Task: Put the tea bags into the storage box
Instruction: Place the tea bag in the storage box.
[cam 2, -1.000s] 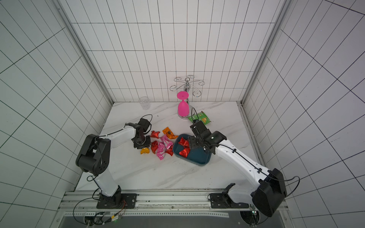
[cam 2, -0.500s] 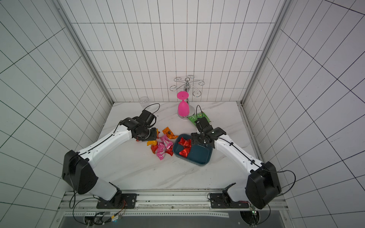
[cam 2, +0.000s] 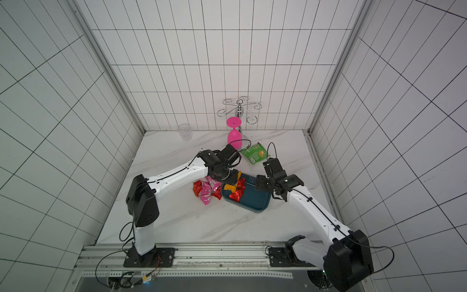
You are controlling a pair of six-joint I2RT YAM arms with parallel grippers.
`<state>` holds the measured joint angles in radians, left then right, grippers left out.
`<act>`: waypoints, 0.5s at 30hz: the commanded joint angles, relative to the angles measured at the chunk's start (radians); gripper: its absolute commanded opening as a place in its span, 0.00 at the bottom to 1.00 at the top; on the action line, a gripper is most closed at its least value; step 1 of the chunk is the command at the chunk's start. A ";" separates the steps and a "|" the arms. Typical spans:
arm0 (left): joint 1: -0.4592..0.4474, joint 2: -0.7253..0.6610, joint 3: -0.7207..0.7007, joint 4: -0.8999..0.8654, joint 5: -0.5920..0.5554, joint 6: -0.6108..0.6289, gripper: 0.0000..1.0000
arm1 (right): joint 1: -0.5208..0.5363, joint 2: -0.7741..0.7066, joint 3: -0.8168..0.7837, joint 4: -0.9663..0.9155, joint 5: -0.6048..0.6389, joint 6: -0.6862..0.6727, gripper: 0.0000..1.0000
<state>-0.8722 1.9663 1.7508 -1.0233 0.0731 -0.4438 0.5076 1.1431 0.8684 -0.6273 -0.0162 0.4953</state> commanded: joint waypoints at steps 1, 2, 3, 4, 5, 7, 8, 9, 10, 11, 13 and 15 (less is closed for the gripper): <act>-0.010 0.055 0.058 -0.002 0.012 0.001 0.43 | -0.017 -0.045 -0.035 -0.029 0.024 0.033 0.70; -0.010 0.066 0.062 -0.007 0.009 -0.001 0.43 | -0.019 -0.058 -0.038 -0.031 0.025 0.035 0.70; -0.011 0.074 0.063 -0.012 0.004 -0.003 0.43 | -0.019 -0.068 -0.042 -0.035 0.028 0.037 0.70; -0.011 0.078 0.059 -0.017 -0.005 -0.004 0.43 | -0.020 -0.077 -0.042 -0.039 0.030 0.037 0.70; -0.011 0.077 0.053 -0.019 -0.007 -0.004 0.43 | -0.020 -0.081 -0.042 -0.043 0.033 0.036 0.70; -0.011 0.067 0.035 -0.018 -0.008 -0.007 0.46 | -0.021 -0.088 -0.042 -0.052 0.036 0.030 0.70; -0.012 0.061 0.029 -0.017 -0.007 -0.012 0.51 | -0.021 -0.088 -0.040 -0.055 0.037 0.026 0.70; -0.011 0.053 0.025 -0.017 -0.007 -0.014 0.57 | -0.023 -0.088 -0.037 -0.059 0.038 0.023 0.70; -0.011 0.042 0.025 -0.018 -0.016 -0.017 0.60 | -0.023 -0.086 -0.034 -0.060 0.038 0.020 0.70; -0.011 0.029 0.027 -0.021 -0.034 -0.022 0.61 | -0.023 -0.085 -0.032 -0.061 0.037 0.019 0.70; -0.007 -0.015 0.028 -0.021 -0.087 -0.029 0.65 | -0.024 -0.075 -0.022 -0.060 0.027 0.017 0.70; 0.008 -0.060 0.027 -0.023 -0.140 -0.033 0.68 | -0.023 -0.059 -0.006 -0.058 0.016 0.014 0.70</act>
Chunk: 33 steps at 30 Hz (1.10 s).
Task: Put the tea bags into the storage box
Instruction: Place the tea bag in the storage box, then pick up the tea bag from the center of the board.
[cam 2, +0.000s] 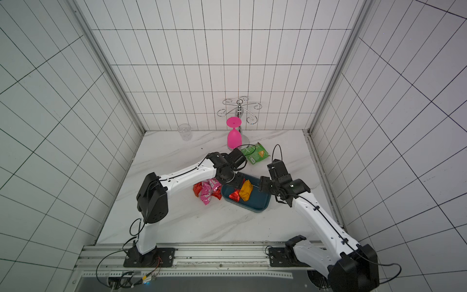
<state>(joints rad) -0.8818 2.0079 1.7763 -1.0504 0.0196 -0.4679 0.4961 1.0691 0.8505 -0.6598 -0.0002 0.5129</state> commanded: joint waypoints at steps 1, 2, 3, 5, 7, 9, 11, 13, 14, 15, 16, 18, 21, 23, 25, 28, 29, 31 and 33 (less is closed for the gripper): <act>0.035 -0.127 0.000 0.001 -0.109 -0.013 0.69 | -0.013 0.027 0.021 -0.023 -0.013 -0.006 0.70; 0.054 -0.149 -0.005 -0.002 -0.123 -0.017 0.70 | -0.012 0.038 0.028 -0.022 -0.021 -0.008 0.70; 0.082 -0.172 -0.018 -0.001 -0.133 -0.023 0.71 | -0.011 0.052 0.039 -0.019 -0.032 -0.010 0.70; 0.145 -0.219 -0.062 0.008 -0.140 -0.031 0.72 | -0.013 0.075 0.054 -0.010 -0.053 -0.010 0.70; 0.223 -0.267 -0.125 0.022 -0.148 -0.038 0.72 | -0.011 0.094 0.068 0.001 -0.070 -0.008 0.70; 0.302 -0.307 -0.185 0.034 -0.153 -0.035 0.73 | -0.010 0.107 0.080 0.006 -0.083 -0.003 0.70; 0.381 -0.343 -0.247 0.052 -0.155 -0.031 0.74 | -0.010 0.114 0.089 0.011 -0.092 -0.001 0.70; 0.460 -0.372 -0.310 0.076 -0.156 -0.028 0.75 | -0.010 0.118 0.090 0.020 -0.096 -0.002 0.70; 0.491 -0.381 -0.334 0.086 -0.158 -0.028 0.76 | -0.010 0.121 0.089 0.022 -0.096 -0.004 0.70; 0.526 -0.390 -0.360 0.093 -0.158 -0.029 0.76 | -0.010 0.126 0.090 0.023 -0.096 -0.005 0.70; 0.557 -0.394 -0.379 0.099 -0.160 -0.029 0.77 | -0.010 0.133 0.094 0.023 -0.099 -0.007 0.70; 0.602 -0.395 -0.410 0.113 -0.168 -0.032 0.77 | -0.010 0.145 0.101 0.021 -0.109 -0.008 0.69; 0.650 -0.378 -0.450 0.160 -0.181 -0.032 0.82 | -0.009 0.156 0.113 0.023 -0.131 -0.004 0.70; 0.667 -0.348 -0.459 0.187 -0.188 -0.026 0.82 | -0.009 0.160 0.120 0.025 -0.135 -0.005 0.70; 0.682 -0.305 -0.452 0.207 -0.189 -0.026 0.82 | -0.010 0.166 0.128 0.024 -0.136 -0.012 0.71; 0.696 -0.251 -0.434 0.238 -0.166 -0.029 0.82 | -0.010 0.165 0.143 0.012 -0.130 -0.022 0.71; 0.698 -0.238 -0.429 0.249 -0.155 -0.029 0.82 | -0.010 0.164 0.146 0.007 -0.125 -0.023 0.71; 0.698 -0.201 -0.415 0.265 -0.126 -0.032 0.82 | -0.010 0.154 0.146 0.000 -0.111 -0.022 0.71; 0.698 -0.165 -0.401 0.270 -0.111 -0.043 0.82 | -0.010 0.146 0.147 -0.003 -0.102 -0.021 0.71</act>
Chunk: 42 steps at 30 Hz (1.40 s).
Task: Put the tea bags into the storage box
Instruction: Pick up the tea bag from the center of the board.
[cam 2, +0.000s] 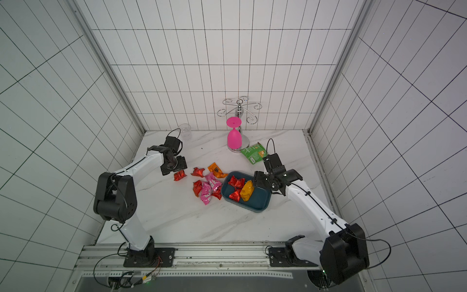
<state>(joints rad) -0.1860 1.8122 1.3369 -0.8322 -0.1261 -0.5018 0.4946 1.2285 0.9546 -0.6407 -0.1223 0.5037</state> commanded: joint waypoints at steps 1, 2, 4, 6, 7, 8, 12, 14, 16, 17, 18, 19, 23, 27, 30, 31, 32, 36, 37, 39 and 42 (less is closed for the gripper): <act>0.002 0.051 0.044 0.050 0.036 -0.015 0.82 | -0.008 -0.017 0.040 -0.025 0.027 -0.011 0.71; 0.003 0.063 0.047 0.050 0.037 -0.018 0.81 | -0.008 -0.020 0.040 -0.026 0.031 -0.011 0.71; 0.002 0.085 0.046 0.050 0.041 -0.021 0.81 | -0.008 -0.027 0.038 -0.031 0.041 -0.012 0.71; 0.002 0.093 0.036 0.051 0.038 -0.021 0.81 | -0.008 -0.030 0.039 -0.036 0.050 -0.014 0.71; 0.002 0.094 0.028 0.055 0.039 -0.021 0.80 | -0.008 -0.032 0.037 -0.039 0.055 -0.016 0.71; 0.002 0.095 0.019 0.061 0.039 -0.020 0.80 | -0.008 -0.032 0.037 -0.042 0.060 -0.017 0.71; 0.002 0.103 -0.008 0.080 0.049 -0.018 0.75 | -0.008 -0.037 0.034 -0.052 0.075 -0.025 0.71; 0.002 0.112 -0.013 0.085 0.060 -0.020 0.69 | -0.009 -0.041 0.033 -0.054 0.078 -0.029 0.71; 0.002 0.119 -0.023 0.094 0.070 -0.023 0.61 | -0.010 -0.043 0.033 -0.059 0.081 -0.034 0.71; 0.001 0.119 -0.030 0.099 0.075 -0.024 0.57 | -0.010 -0.042 0.032 -0.060 0.081 -0.037 0.71; 0.002 0.121 -0.038 0.105 0.079 -0.026 0.53 | -0.010 -0.042 0.032 -0.062 0.082 -0.040 0.71; 0.002 0.122 -0.046 0.109 0.080 -0.029 0.50 | -0.011 -0.041 0.035 -0.063 0.082 -0.042 0.71; 0.002 0.123 -0.072 0.116 0.091 -0.033 0.37 | -0.010 -0.038 0.037 -0.065 0.079 -0.056 0.70; 0.002 0.093 -0.092 0.118 0.091 -0.038 0.30 | -0.010 -0.029 0.041 -0.065 0.071 -0.062 0.70; 0.002 0.060 -0.091 0.110 0.094 -0.037 0.27 | -0.010 -0.024 0.041 -0.064 0.062 -0.062 0.70; 0.002 0.047 -0.087 0.105 0.093 -0.037 0.27 | -0.009 -0.022 0.041 -0.061 0.061 -0.061 0.70; 0.001 0.035 -0.083 0.098 0.092 -0.037 0.26 | -0.010 -0.020 0.040 -0.059 0.057 -0.060 0.70; 0.002 -0.021 -0.069 0.068 0.095 -0.035 0.26 | -0.010 -0.012 0.041 -0.050 0.050 -0.063 0.70; 0.001 -0.038 -0.065 0.057 0.102 -0.035 0.26 | -0.010 -0.011 0.043 -0.048 0.049 -0.065 0.70; -0.004 -0.071 -0.060 0.038 0.118 -0.025 0.26 | -0.010 -0.006 0.046 -0.045 0.047 -0.065 0.70; -0.040 -0.119 -0.038 -0.011 0.145 -0.007 0.26 | -0.010 -0.001 0.049 -0.040 0.043 -0.069 0.70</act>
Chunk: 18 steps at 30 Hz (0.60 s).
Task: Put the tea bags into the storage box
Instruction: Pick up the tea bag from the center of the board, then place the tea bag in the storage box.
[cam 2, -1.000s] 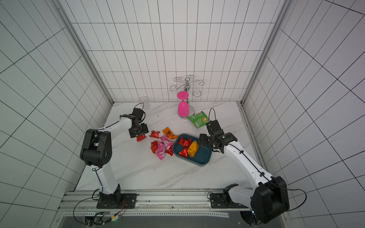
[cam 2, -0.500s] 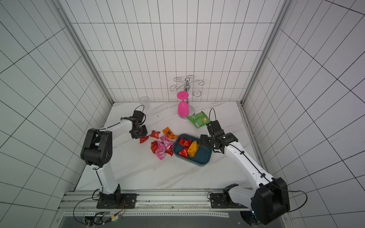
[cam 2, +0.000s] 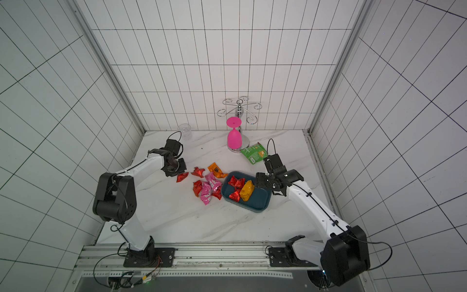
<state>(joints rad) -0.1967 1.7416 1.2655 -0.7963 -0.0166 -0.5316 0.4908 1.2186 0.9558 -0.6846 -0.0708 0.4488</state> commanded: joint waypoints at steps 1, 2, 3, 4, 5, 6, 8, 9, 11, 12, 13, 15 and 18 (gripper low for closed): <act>-0.058 -0.062 0.043 -0.066 0.035 0.031 0.26 | -0.008 0.010 0.048 0.005 -0.007 -0.016 0.70; -0.093 -0.074 0.054 -0.082 0.028 0.040 0.26 | -0.008 0.009 0.049 0.006 0.000 -0.016 0.70; -0.129 -0.083 0.066 -0.096 0.023 0.046 0.26 | -0.009 0.009 0.046 0.006 0.008 -0.014 0.70; -0.173 -0.090 0.081 -0.109 0.018 0.049 0.27 | -0.011 0.005 0.044 0.007 0.016 -0.009 0.70; -0.221 -0.095 0.093 -0.117 0.018 0.048 0.27 | -0.015 0.000 0.038 0.009 0.022 -0.002 0.70; -0.261 -0.099 0.106 -0.119 0.021 0.049 0.27 | -0.018 -0.003 0.033 0.011 0.027 0.005 0.70; -0.356 -0.095 0.138 -0.115 0.018 0.046 0.27 | -0.030 -0.021 0.015 0.013 0.038 0.028 0.70; -0.391 -0.089 0.156 -0.115 0.018 0.046 0.28 | -0.036 -0.030 0.005 0.014 0.039 0.038 0.70; -0.468 -0.065 0.204 -0.108 0.007 0.048 0.28 | -0.049 -0.051 -0.023 0.017 0.036 0.059 0.70; -0.497 -0.053 0.222 -0.101 0.005 0.052 0.28 | -0.053 -0.060 -0.035 0.019 0.034 0.065 0.70; -0.528 -0.035 0.242 -0.089 0.000 0.057 0.28 | -0.055 -0.071 -0.047 0.019 0.030 0.072 0.70; -0.574 0.008 0.281 -0.072 -0.004 0.068 0.29 | -0.058 -0.091 -0.070 0.020 0.023 0.082 0.70; -0.618 0.092 0.343 -0.078 -0.032 0.061 0.31 | -0.059 -0.123 -0.095 0.019 0.014 0.099 0.70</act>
<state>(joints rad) -0.7952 1.7611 1.5711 -0.8833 -0.0124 -0.4812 0.4419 1.1206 0.9001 -0.6632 -0.0597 0.5148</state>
